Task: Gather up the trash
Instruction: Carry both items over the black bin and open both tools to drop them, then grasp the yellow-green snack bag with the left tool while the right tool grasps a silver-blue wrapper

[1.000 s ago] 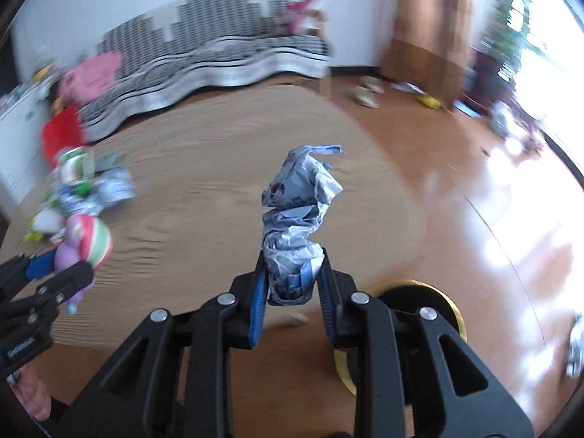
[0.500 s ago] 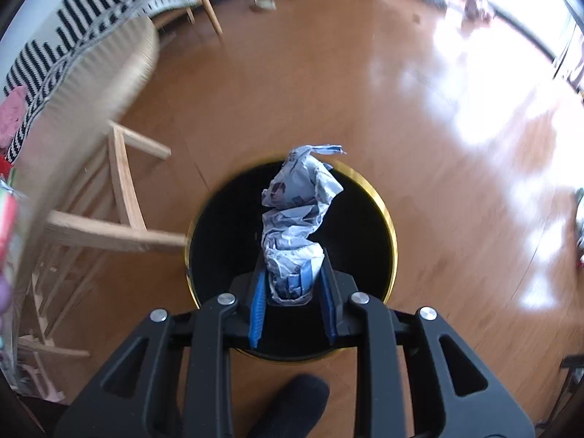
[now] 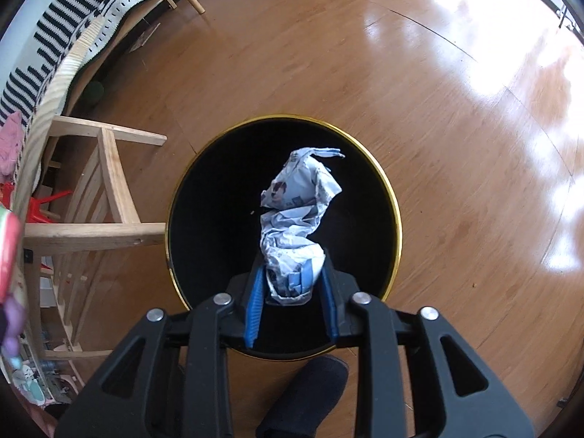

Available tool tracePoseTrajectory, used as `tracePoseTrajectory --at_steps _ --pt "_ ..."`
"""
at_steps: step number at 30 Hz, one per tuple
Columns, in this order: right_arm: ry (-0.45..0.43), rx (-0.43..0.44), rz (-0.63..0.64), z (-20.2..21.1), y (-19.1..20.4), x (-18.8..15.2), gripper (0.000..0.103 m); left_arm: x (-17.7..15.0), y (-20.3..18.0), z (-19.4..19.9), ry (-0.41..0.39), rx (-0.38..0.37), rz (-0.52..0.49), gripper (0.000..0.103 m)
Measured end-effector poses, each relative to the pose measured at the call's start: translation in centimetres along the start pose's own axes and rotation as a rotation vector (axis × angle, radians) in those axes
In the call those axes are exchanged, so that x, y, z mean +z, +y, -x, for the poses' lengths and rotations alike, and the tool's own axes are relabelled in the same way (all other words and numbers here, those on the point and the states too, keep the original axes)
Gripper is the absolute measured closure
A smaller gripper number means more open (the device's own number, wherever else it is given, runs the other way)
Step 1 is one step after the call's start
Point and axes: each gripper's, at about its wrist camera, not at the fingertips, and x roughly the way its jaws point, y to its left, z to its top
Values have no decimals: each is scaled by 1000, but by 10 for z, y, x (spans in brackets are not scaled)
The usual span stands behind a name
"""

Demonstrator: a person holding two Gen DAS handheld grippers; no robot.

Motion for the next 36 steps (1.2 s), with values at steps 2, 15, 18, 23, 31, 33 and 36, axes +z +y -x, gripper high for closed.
tracePoseTrajectory --at_steps 2,15,18,23,31,33,36 --pt "-16 1 1 6 -1 1 20 1 0 -4 10 -2 8 51" --pt "-145 -58 -195 54 -46 6 20 -8 -22 -46 88 -58 -32 50" --pt "-166 -75 -223 63 -55 4 20 -8 -26 -58 106 -55 -40 49" --pt "-193 -77 -234 72 -57 2 20 -5 -28 -64 115 -62 -33 25" --pt "-244 -56 -207 94 -24 3 20 1 -12 -21 37 -56 -13 13" --pt "-265 -47 -170 104 3 4 20 1 1 -2 10 -33 3 11" --pt "-286 -28 -99 113 51 3 18 0 34 35 -41 44 32 9"
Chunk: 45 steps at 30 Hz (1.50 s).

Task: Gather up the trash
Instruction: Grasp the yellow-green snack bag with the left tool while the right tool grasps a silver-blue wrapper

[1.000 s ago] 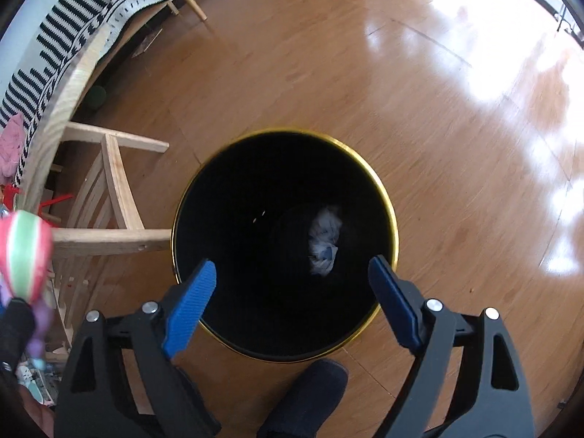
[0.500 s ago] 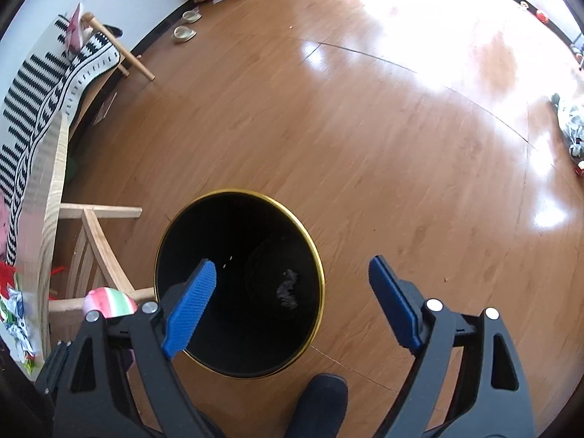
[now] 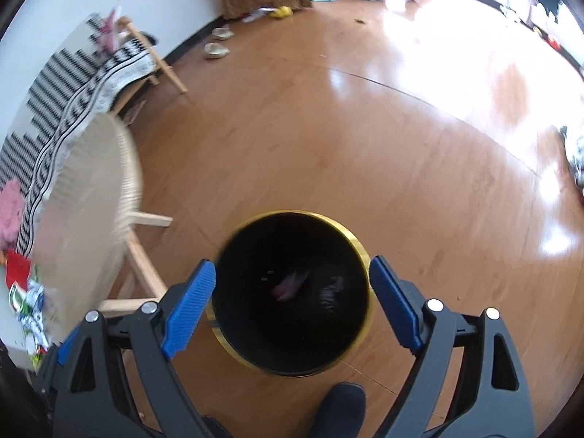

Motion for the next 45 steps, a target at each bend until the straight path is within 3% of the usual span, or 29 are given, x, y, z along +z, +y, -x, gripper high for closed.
tracePoseTrajectory --at_steps 6,10,15,19,22,25,29,33,39,40,43,44,45 --pt "-49 119 263 17 148 -24 17 -10 103 79 -80 143 144 8" --pt "-33 240 437 16 248 -57 17 -24 178 129 -131 268 238 8" --pt "19 381 617 5 362 -110 18 -69 279 189 -168 400 399 8" --pt "38 439 724 -6 422 -150 22 -97 350 229 -189 523 512 8" --pt "65 457 759 -15 450 -173 28 -120 404 255 -210 580 617 8" --pt "78 458 774 -27 466 -180 31 -127 441 260 -210 562 683 8" --pt "91 458 766 -42 481 -189 32 -129 475 254 -189 580 688 8" --pt "102 457 771 -53 488 -190 33 -130 497 239 -170 554 729 8" --pt "125 463 783 -65 495 -192 39 -134 503 208 -93 547 675 9" --pt "129 468 779 -68 496 -191 43 -135 502 206 -91 544 675 11" --pt "129 469 786 -73 499 -193 50 -134 501 210 -105 512 669 42" --pt "129 469 794 -73 500 -194 58 -135 500 212 -107 501 671 50" --pt "136 473 803 -73 501 -195 67 -135 498 215 -113 504 676 51"
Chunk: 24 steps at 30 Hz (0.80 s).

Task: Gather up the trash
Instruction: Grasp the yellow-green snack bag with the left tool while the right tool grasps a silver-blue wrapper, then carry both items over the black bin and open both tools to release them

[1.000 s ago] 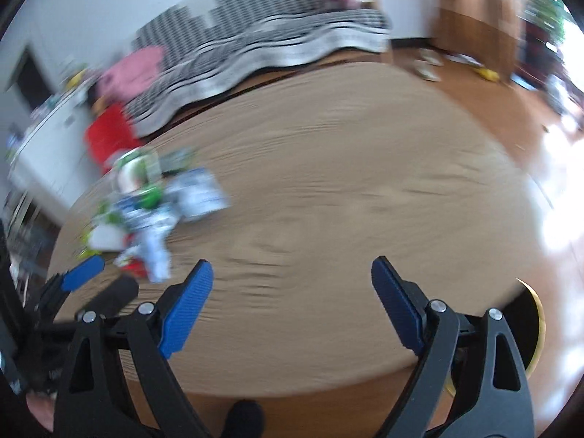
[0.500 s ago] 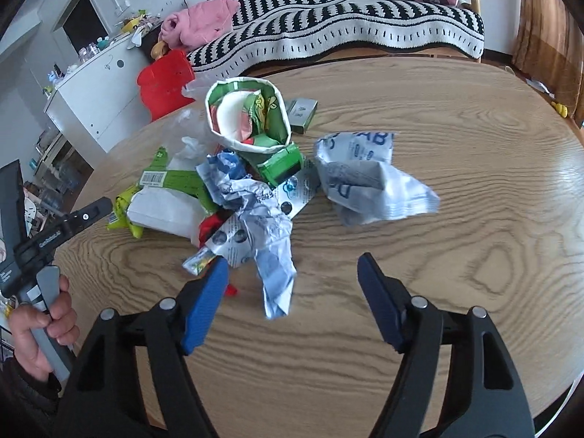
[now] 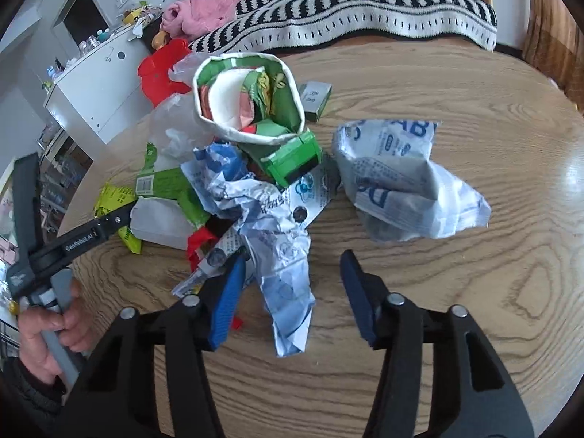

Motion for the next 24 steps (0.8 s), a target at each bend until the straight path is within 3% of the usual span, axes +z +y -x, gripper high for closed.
tracePoseTrajectory --at_steps 1,8,14,19,24 --pt "3 3 6 1 1 0 79 0 0 3 -9 6 1 51" --pt "-100 10 43 49 7 -5 81 3 6 53 -113 107 4 52" --pt "-126 -23 31 88 -17 -18 81 1 -4 75 -118 82 32 52" --pt "-139 -124 -31 126 -68 -39 81 -9 -71 80 -113 19 -62 52" --pt "-148 -261 -166 174 -159 -75 81 -38 -180 87 -113 -87 -241 52"
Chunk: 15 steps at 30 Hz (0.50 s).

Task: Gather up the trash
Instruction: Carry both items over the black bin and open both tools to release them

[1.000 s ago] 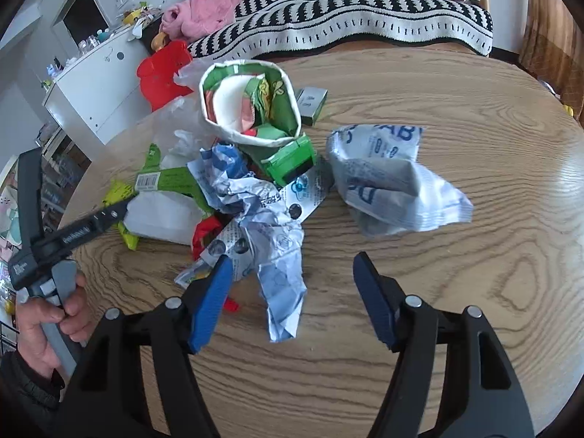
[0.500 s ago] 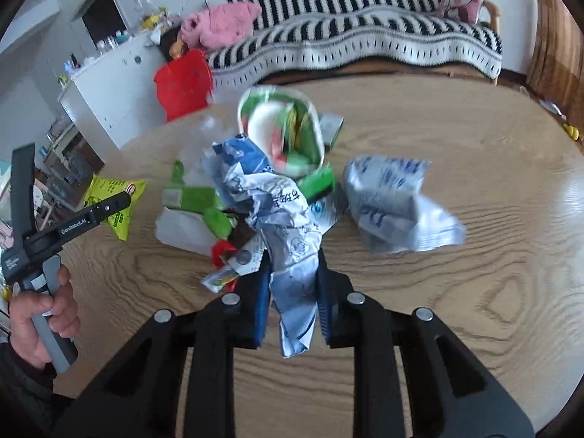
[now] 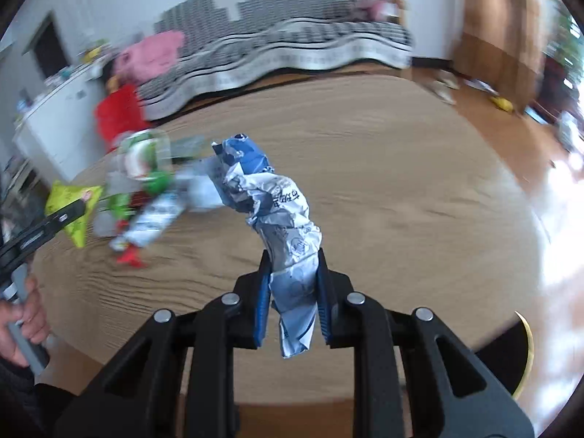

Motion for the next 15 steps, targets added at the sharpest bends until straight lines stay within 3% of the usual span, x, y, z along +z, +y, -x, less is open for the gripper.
tracePoseTrajectory --at_steps 8,15 --pt "17 -185 -204 45 -164 -53 81 -30 -195 -13 45 -246 -230 52" --pt "41 -270 -363 75 -264 -110 81 -90 -340 -25 105 -436 -425 52"
